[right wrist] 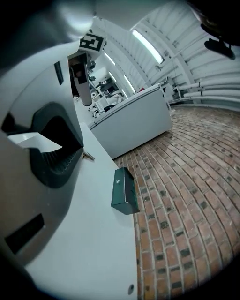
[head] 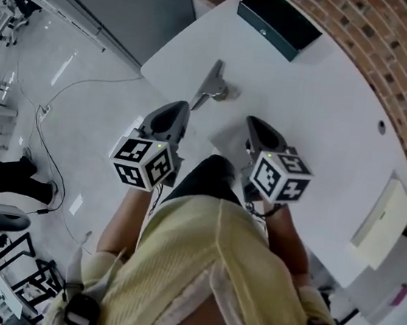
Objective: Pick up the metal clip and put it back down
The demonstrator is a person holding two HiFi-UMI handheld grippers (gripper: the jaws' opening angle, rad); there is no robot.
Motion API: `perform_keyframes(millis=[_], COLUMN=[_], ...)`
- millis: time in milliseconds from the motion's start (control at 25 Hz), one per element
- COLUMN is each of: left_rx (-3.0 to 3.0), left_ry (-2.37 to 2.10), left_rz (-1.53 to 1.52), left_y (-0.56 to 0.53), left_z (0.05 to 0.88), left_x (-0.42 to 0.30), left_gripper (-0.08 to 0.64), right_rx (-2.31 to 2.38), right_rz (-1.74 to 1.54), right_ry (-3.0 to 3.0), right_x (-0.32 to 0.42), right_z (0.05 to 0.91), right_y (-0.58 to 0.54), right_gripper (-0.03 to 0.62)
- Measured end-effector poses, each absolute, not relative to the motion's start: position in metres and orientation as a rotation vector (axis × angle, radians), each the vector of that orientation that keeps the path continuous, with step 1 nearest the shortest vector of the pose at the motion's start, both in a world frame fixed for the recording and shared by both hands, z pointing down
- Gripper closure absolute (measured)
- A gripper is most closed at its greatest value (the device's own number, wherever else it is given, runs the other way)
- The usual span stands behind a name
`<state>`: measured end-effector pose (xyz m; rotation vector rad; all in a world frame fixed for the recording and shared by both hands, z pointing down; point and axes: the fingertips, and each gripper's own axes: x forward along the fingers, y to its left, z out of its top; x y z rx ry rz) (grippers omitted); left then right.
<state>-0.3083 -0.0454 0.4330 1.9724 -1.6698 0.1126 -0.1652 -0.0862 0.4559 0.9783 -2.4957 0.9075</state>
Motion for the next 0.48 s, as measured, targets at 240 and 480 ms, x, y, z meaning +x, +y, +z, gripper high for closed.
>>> perform_keyframes(millis=[240, 480], left_rx=[1.943, 1.938], left_ry=[-1.671, -1.654], left_rz=[0.130, 0.140], left_y=[-0.039, -0.034], left_z=[0.437, 0.438], left_x=[-0.309, -0.305], left_gripper=[0.557, 0.557], right_rx=[0.998, 1.043], right_rz=[0.759, 0.585], right_ry=[-2.495, -2.470], right_x=[-0.160, -0.154], right_z=[0.456, 0.456], right_y=[-0.082, -0.082], right_gripper=[0.588, 0.589])
